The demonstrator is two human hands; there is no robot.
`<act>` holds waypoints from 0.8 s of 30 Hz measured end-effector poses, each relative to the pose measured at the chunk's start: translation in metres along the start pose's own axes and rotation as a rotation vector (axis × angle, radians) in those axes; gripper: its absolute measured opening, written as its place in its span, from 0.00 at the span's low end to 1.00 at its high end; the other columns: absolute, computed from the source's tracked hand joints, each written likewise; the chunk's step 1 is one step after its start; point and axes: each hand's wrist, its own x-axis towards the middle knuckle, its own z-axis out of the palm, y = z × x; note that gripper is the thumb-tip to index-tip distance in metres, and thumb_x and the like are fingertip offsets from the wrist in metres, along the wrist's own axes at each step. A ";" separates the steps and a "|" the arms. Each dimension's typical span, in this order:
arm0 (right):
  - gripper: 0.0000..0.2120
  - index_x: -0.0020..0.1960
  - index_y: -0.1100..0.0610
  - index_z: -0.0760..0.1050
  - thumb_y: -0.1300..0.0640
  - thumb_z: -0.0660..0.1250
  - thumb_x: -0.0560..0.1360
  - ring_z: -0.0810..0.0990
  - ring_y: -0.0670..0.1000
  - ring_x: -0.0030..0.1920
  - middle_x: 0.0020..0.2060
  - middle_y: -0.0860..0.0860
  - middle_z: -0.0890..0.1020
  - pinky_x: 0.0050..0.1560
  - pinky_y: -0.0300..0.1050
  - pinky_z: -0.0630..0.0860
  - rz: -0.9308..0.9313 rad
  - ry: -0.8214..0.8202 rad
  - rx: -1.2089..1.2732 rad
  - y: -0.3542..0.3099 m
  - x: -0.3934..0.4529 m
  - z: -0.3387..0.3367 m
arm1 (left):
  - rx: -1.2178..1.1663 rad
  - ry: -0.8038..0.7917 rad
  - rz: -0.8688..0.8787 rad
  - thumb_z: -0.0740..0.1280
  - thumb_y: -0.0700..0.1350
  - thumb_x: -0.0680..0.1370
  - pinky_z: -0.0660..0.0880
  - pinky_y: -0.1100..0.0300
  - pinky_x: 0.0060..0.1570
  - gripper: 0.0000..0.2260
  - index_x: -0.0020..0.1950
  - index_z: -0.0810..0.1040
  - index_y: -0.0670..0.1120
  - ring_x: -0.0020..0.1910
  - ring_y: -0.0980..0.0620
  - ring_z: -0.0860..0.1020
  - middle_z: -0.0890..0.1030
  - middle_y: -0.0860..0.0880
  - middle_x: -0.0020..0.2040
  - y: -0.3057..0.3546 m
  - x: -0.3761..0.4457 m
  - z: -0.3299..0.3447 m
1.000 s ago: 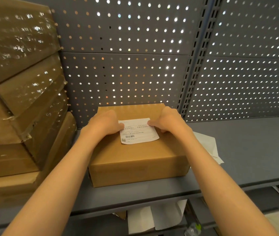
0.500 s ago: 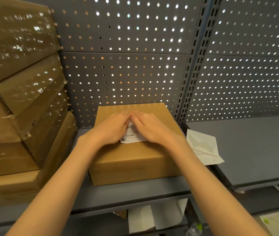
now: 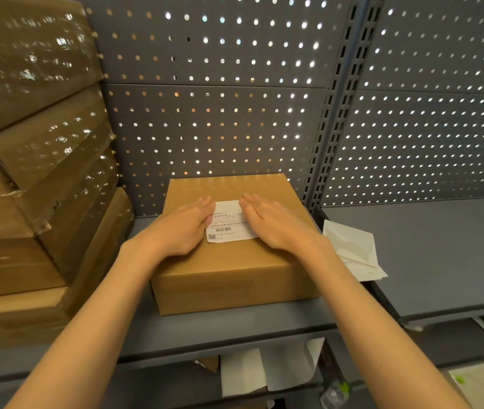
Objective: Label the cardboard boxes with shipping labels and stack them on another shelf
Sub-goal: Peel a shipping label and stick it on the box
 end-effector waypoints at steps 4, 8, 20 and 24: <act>0.22 0.69 0.64 0.65 0.55 0.43 0.84 0.63 0.57 0.71 0.70 0.58 0.67 0.69 0.49 0.60 0.063 0.026 -0.060 0.009 -0.004 -0.004 | 0.018 -0.009 -0.067 0.47 0.47 0.83 0.52 0.49 0.74 0.21 0.77 0.51 0.48 0.76 0.53 0.51 0.51 0.52 0.78 -0.009 -0.003 -0.005; 0.21 0.68 0.66 0.65 0.56 0.43 0.83 0.65 0.59 0.68 0.67 0.60 0.69 0.67 0.49 0.60 0.096 0.060 -0.071 0.006 -0.008 -0.004 | 0.024 0.013 -0.106 0.47 0.47 0.83 0.53 0.49 0.74 0.22 0.77 0.50 0.47 0.76 0.51 0.51 0.51 0.51 0.78 -0.008 -0.008 -0.005; 0.20 0.70 0.64 0.65 0.58 0.46 0.83 0.63 0.55 0.71 0.70 0.59 0.67 0.68 0.44 0.55 -0.130 0.124 -0.089 -0.033 -0.031 0.004 | -0.146 0.131 0.080 0.50 0.43 0.83 0.42 0.71 0.66 0.23 0.77 0.49 0.44 0.76 0.53 0.50 0.51 0.48 0.78 0.032 -0.020 0.016; 0.20 0.70 0.66 0.64 0.61 0.46 0.83 0.63 0.58 0.69 0.68 0.61 0.69 0.67 0.50 0.58 -0.134 0.115 -0.144 -0.031 -0.037 0.012 | -0.141 0.119 0.043 0.49 0.43 0.83 0.43 0.66 0.70 0.22 0.77 0.49 0.44 0.76 0.53 0.49 0.51 0.48 0.78 0.035 -0.024 0.024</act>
